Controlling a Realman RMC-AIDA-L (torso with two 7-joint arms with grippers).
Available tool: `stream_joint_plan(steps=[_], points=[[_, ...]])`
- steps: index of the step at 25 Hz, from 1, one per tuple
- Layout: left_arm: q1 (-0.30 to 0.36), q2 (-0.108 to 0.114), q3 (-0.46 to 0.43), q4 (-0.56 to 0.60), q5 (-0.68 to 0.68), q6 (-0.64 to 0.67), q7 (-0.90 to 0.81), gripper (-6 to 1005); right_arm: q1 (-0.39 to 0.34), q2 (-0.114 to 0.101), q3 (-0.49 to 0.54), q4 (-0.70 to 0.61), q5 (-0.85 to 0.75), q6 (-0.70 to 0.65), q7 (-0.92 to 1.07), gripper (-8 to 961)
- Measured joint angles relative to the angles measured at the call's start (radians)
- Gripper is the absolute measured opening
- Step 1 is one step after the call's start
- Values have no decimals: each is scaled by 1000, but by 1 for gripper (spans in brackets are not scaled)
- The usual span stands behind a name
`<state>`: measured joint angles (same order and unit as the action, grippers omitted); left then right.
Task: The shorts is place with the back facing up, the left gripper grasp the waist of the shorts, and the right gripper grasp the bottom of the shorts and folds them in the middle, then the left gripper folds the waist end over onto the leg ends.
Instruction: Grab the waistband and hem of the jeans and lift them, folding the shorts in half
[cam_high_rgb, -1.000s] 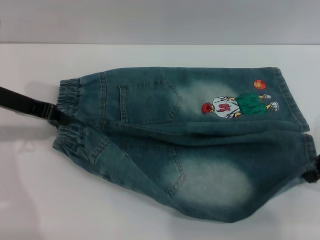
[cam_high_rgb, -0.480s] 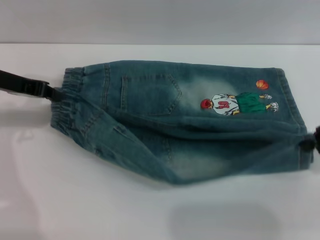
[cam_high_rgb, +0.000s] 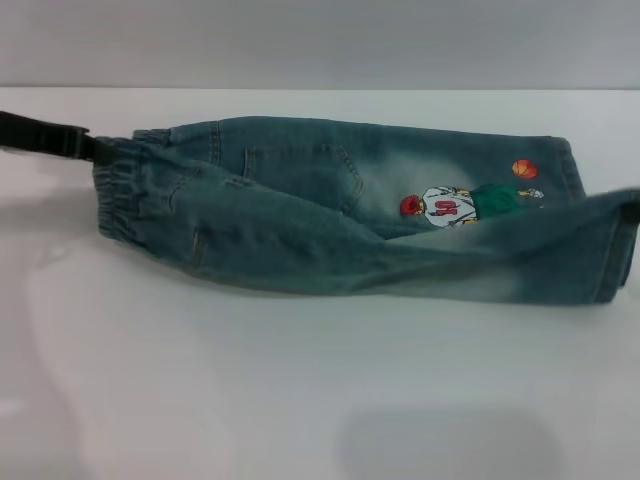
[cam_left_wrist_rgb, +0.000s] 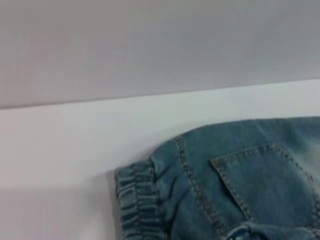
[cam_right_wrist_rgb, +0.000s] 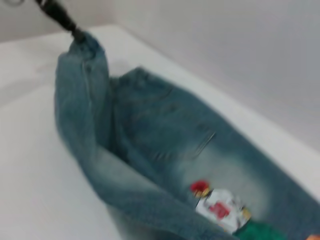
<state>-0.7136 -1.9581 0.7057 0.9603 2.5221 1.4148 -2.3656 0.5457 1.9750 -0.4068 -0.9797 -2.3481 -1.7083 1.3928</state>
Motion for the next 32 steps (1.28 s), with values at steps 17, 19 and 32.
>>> stream_joint_plan(steps=[17, 19, 32], points=[[-22, -63, 9, 11, -9, -226, 5, 99, -34, 11, 19, 87, 179, 262, -18, 86], [-28, -74, 21, -1, -10, -265, 10, 101, -27, 11, 16, 113, 181, 282, -19, 89], [-50, -98, 147, -89, -11, -461, 6, 112, 30, 61, -52, 183, 190, 549, -45, 110]])
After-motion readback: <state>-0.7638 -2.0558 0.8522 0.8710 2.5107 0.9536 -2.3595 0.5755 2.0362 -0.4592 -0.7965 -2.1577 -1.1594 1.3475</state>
